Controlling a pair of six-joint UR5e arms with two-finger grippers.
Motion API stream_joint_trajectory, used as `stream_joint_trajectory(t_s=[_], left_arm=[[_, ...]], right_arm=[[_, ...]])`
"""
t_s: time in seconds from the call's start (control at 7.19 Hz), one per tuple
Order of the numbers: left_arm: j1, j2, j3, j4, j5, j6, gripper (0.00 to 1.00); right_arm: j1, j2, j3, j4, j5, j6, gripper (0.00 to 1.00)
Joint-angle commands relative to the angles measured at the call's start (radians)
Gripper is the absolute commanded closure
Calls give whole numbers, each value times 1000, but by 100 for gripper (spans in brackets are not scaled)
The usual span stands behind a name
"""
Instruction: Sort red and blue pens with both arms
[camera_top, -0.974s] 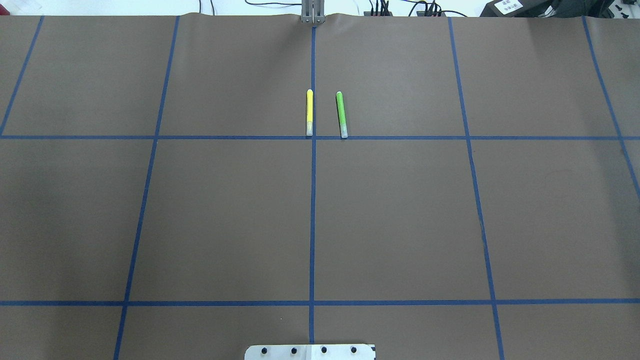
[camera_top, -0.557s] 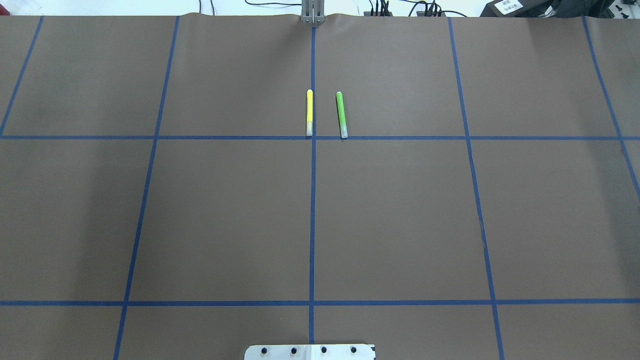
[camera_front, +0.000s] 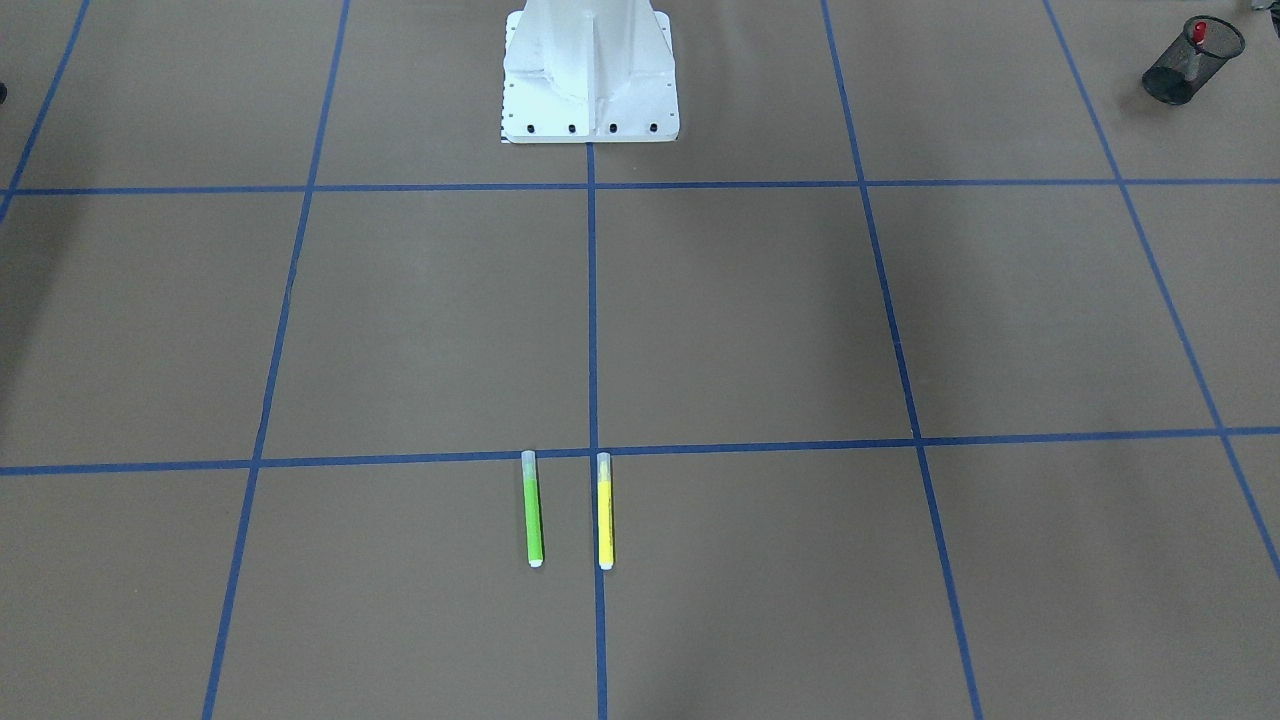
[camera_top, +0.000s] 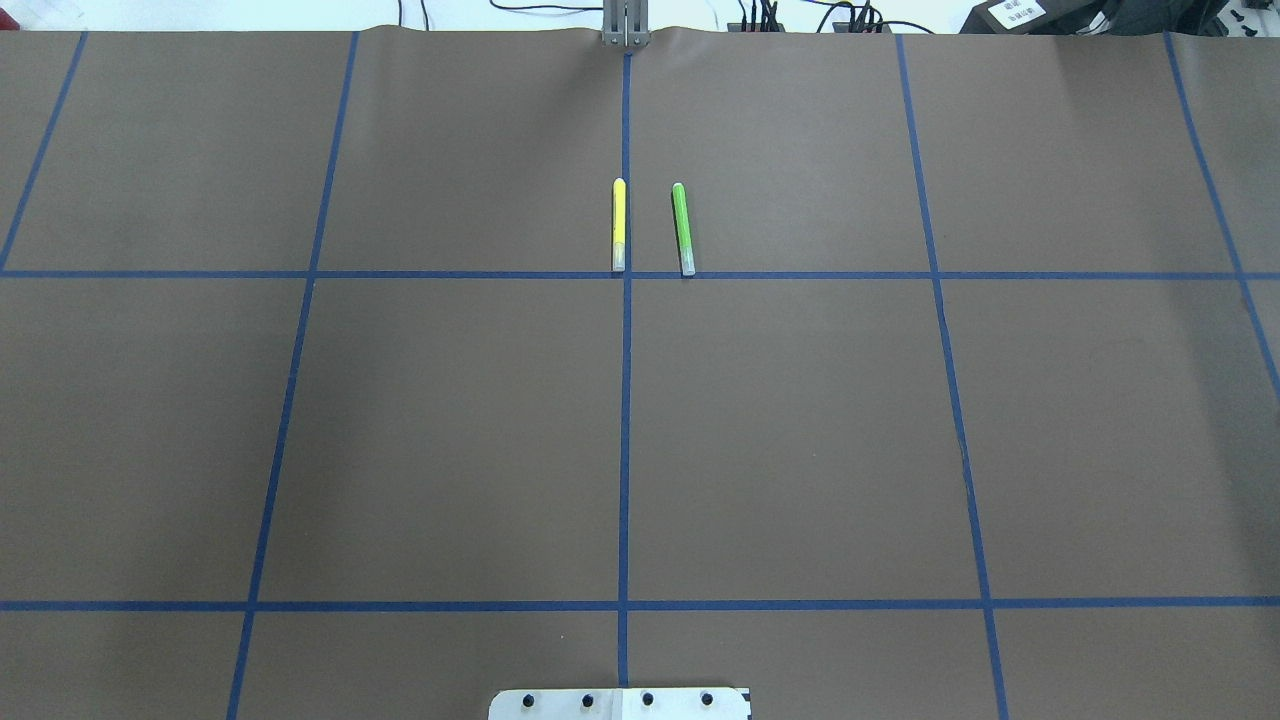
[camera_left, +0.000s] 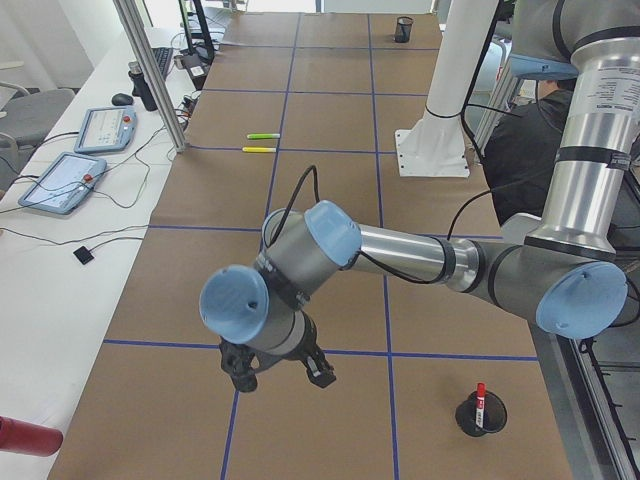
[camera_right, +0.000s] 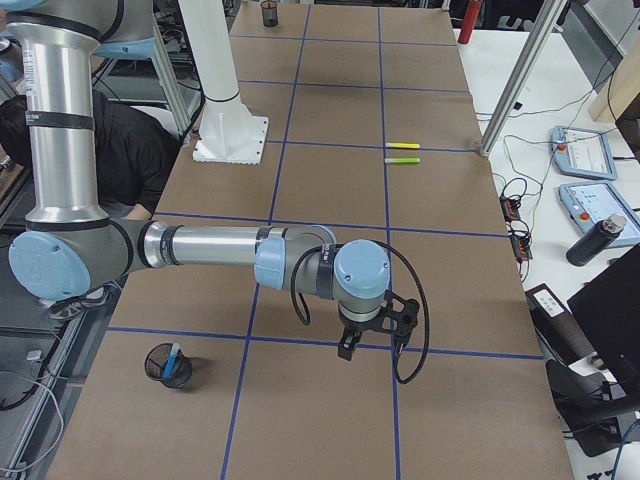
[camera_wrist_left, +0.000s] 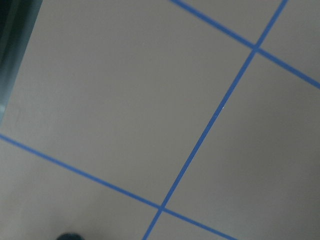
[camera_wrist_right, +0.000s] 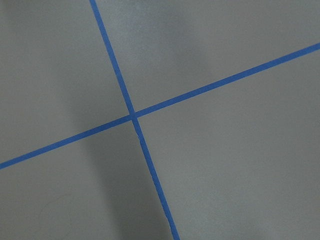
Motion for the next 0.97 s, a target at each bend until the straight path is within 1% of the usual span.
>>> stream_joint_trajectory(t_s=[0.0,0.14,0.28,0.42,0.56,0.83], left_arm=[[56,35,-9,-273,-47,-3,0],[63,64,41,-474,-47,-3,0],[67,67,102,-621,-50,-5,0],[98,64,113,-665,-51,-7,0],[128,62,110,-702,-53,-48,0],[231,70,115,-811,-50,-207,0]], right_arm=[[-27,-20,6,34,-12,0,0],[-44,-18,4,34,-59,-2,0],[-48,-17,4,36,-61,-2,0],[-59,-14,4,36,-64,0,0],[-82,-14,1,37,-71,3,0],[-133,-10,1,39,-72,21,0]])
